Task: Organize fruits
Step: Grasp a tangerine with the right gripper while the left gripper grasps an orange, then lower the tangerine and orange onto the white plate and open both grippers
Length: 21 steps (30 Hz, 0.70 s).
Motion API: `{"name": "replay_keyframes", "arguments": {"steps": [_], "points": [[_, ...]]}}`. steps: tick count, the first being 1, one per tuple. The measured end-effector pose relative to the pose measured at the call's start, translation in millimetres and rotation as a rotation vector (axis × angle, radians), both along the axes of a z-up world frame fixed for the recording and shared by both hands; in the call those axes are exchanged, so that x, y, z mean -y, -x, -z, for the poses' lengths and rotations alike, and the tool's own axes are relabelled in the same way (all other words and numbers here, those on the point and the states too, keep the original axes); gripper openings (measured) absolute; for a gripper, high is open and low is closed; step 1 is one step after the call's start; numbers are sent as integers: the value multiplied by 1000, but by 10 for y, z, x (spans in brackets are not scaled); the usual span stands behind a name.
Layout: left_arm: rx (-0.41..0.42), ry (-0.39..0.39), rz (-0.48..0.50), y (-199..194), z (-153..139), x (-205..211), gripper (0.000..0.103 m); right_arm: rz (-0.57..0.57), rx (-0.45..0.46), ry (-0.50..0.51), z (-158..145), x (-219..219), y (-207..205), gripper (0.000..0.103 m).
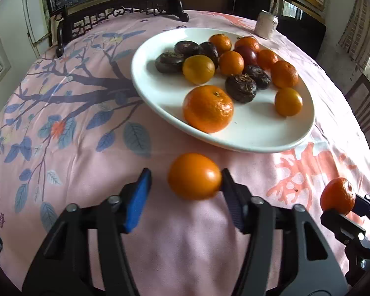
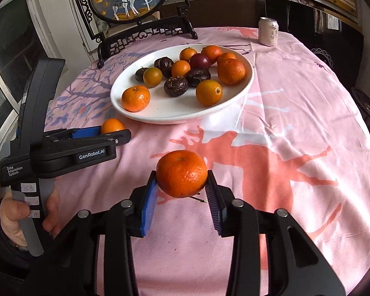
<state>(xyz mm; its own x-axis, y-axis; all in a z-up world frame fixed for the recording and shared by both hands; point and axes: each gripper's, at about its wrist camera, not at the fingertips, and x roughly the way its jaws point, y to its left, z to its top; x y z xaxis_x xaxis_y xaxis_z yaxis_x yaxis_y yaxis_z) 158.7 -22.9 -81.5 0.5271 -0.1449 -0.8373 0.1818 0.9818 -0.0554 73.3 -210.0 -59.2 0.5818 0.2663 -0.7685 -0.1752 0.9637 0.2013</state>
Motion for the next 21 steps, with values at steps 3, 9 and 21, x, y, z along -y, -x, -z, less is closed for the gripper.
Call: {"name": "replay_keyframes", "arguments": {"steps": [3, 9, 21], "points": [[-17, 38, 7, 20, -24, -35, 41, -4, -1, -3, -7, -6, -5, 39], [-23, 74, 15, 171, -123, -95, 41, -1, 10, -9, -59, 2, -9, 39], [12, 121, 103, -194, -748, 44, 41, -62, 9, -6, -297, 6, -477, 39]]}}
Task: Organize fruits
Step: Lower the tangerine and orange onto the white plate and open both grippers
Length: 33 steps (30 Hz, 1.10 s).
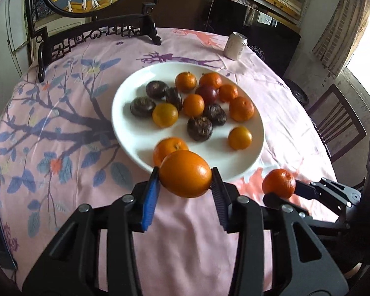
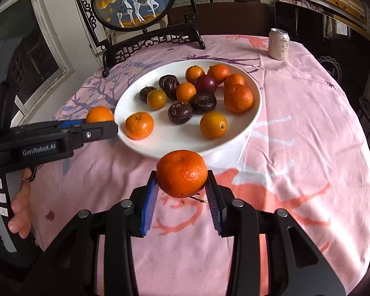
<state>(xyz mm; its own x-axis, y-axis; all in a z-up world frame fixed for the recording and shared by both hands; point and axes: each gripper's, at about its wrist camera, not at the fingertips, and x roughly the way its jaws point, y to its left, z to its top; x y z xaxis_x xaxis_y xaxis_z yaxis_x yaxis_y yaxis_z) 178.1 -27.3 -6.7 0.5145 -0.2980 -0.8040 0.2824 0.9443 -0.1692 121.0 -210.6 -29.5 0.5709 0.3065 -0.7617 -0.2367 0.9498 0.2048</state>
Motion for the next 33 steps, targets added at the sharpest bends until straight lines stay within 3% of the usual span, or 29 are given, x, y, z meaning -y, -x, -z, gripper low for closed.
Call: {"name": "replay_keyframes", "arguments": {"steps": [7, 18, 20, 21, 22, 24, 30, 31, 33], "points": [[-32, -20, -17, -782, -51, 277, 41, -4, 6, 71, -41, -150, -663, 39], [-72, -15, -13, -1026, 132, 430, 36, -7, 9, 105, 53, -164, -938, 40], [-66, -24, -23, -1037, 119, 426, 38, 17, 11, 128, 47, -147, -940, 65], [-62, -21, -27, -1023, 99, 408, 49, 30, 27, 139, 15, -127, -901, 66], [-49, -17, -32, -995, 63, 382, 71, 34, 48, 151, -29, -111, -844, 67], [15, -16, -59, -873, -71, 298, 87, 47, 77, 177, -108, -84, -729, 67], [111, 9, -58, -361, -349, 117, 99, 89, 102, 114, -241, 51, -244, 68], [126, 10, -58, -246, -363, 91, 100, 100, 107, 104, -245, 59, -163, 70], [148, -1, -62, -43, -365, 50, 100, 126, 125, 84, -250, 82, 1, 86]]}}
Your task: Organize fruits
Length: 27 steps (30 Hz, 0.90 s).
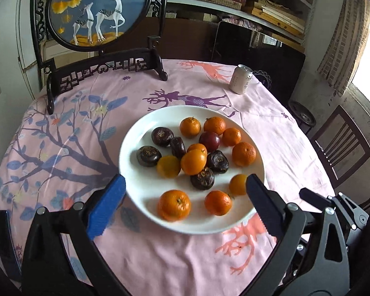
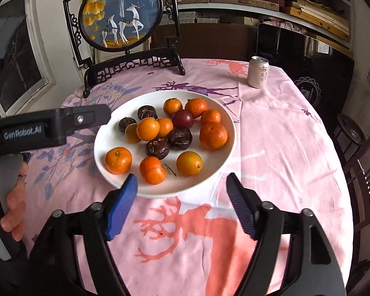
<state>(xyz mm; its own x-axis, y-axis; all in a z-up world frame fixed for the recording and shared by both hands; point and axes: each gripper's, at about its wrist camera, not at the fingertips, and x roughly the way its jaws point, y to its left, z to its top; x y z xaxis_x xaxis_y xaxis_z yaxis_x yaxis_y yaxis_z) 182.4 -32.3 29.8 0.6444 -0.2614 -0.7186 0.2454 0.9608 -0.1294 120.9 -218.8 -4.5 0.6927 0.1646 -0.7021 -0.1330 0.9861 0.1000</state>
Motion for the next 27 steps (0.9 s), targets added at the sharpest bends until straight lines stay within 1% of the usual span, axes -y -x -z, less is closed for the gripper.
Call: {"name": "replay_keyframes", "arguments": {"steps": [1, 2, 4, 6, 8, 10, 15, 21, 27], "points": [[9, -5, -5, 117, 13, -23, 101, 14, 17, -8, -8, 11, 71, 97], [17, -8, -15, 212, 26, -46, 101, 24, 33, -13, -21, 17, 130, 98], [24, -18, -26, 370, 59, -85, 101, 30, 38, -12, -43, 2, 206, 98], [32, -46, -43, 506, 94, -116, 101, 34, 39, -4, -61, -12, 243, 98], [49, -59, -59, 625, 116, -153, 101, 36, 38, 28, -61, -48, 271, 101], [52, -70, -69, 697, 128, -191, 101, 37, 35, 59, -47, -94, 271, 101], [61, -100, -101, 761, 118, -266, 101, 40, 16, 75, 6, -164, 278, 102], [66, -67, -117, 778, 83, -356, 101, 55, 2, 98, 37, -190, 273, 102], [75, -81, -118, 786, 71, -356, 101, 54, 8, 104, 21, -215, 290, 102]]}}
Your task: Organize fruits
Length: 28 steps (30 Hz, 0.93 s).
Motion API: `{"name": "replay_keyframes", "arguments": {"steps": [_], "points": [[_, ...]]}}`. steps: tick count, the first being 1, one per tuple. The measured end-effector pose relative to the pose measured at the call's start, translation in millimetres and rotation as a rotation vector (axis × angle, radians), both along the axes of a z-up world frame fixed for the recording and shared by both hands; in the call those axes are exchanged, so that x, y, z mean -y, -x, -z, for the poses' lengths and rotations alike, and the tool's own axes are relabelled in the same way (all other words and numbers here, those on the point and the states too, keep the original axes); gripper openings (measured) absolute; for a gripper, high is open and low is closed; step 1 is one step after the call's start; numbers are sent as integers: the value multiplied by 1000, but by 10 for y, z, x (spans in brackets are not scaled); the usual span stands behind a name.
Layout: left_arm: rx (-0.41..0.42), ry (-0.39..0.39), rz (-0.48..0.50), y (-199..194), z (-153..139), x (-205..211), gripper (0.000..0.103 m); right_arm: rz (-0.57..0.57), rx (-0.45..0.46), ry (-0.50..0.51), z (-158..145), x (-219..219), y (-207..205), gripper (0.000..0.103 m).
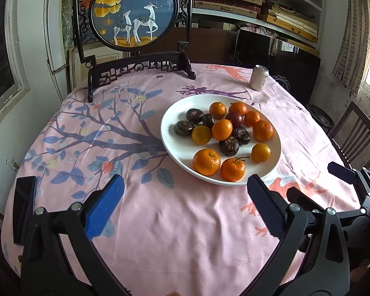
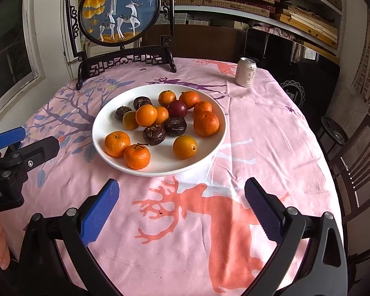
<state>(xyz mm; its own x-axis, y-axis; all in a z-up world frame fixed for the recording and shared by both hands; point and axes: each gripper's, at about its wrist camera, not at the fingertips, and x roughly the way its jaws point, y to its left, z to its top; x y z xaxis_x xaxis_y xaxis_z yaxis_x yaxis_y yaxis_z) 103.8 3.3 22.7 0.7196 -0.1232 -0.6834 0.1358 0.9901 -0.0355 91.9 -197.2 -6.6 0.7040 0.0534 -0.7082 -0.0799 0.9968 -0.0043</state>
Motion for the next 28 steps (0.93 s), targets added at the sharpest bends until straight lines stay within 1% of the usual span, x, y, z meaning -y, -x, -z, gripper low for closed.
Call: {"name": "replay_keyframes", "arguments": {"steps": [17, 25, 28], "points": [[26, -11, -34, 19, -37, -23, 101, 4, 3, -4, -28, 7, 13, 102], [16, -8, -34, 10, -28, -18, 101, 3, 4, -4, -39, 8, 11, 102], [12, 4, -32, 12, -30, -28, 101, 3, 5, -4, -39, 10, 10, 102]]}}
